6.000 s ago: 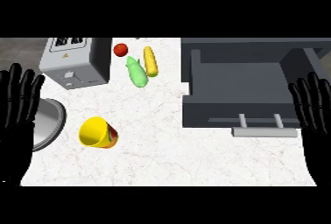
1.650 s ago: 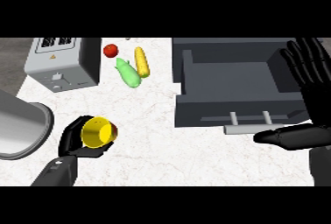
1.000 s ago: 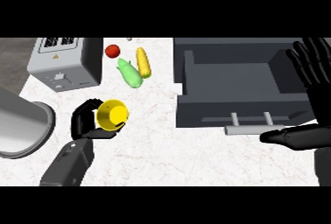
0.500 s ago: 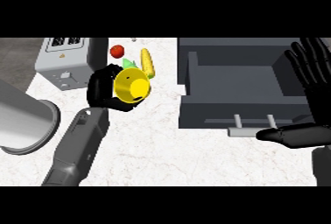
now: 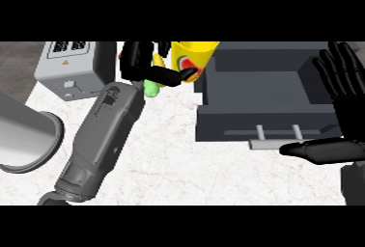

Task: Pick up the cup, place it into the drawer and close the drawer

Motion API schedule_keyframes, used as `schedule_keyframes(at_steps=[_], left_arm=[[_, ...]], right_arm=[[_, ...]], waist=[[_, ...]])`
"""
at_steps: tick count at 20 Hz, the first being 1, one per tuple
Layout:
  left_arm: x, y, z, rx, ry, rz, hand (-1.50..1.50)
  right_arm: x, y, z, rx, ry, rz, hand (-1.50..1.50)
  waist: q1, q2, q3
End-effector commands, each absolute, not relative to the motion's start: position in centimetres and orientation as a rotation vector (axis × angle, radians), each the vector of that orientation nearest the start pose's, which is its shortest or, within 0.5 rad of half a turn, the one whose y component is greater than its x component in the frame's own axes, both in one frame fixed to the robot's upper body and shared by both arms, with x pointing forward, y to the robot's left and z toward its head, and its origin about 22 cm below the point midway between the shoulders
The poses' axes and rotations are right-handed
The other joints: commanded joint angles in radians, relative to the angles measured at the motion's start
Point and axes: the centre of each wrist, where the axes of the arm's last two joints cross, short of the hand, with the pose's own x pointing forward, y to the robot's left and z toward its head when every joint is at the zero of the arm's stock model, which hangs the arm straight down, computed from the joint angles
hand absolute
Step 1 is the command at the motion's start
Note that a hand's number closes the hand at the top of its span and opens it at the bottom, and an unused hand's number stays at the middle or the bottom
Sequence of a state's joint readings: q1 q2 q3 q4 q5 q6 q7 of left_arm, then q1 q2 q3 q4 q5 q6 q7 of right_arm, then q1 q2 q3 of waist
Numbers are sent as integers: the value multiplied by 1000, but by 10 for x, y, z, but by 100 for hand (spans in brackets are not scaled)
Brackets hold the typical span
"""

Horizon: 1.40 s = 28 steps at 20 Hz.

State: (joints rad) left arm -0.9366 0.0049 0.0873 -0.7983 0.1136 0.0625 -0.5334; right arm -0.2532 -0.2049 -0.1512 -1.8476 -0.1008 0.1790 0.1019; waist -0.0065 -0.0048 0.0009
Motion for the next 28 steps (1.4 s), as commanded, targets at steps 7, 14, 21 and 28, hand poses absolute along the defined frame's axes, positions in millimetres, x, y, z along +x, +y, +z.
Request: schedule_keyframes(at_steps=[7,14,21,28], left_arm=[[440,47,181,-125,-2027,-180,150],[448,33,167,3,-1879,-267,150],[446,44,124,27,-1741,-434,150],[442,43,114,27,-1703,-495,-150]], right_arm=[[265,-278,135,23,-1990,252,-150],[287,-264,149,48,-2000,298,-150],[287,-253,147,112,-2028,345,-150],[300,-232,161,168,-2038,378,-150]], waist=[[-46,10,0],[-79,24,1],[-145,42,2],[-183,53,1]])
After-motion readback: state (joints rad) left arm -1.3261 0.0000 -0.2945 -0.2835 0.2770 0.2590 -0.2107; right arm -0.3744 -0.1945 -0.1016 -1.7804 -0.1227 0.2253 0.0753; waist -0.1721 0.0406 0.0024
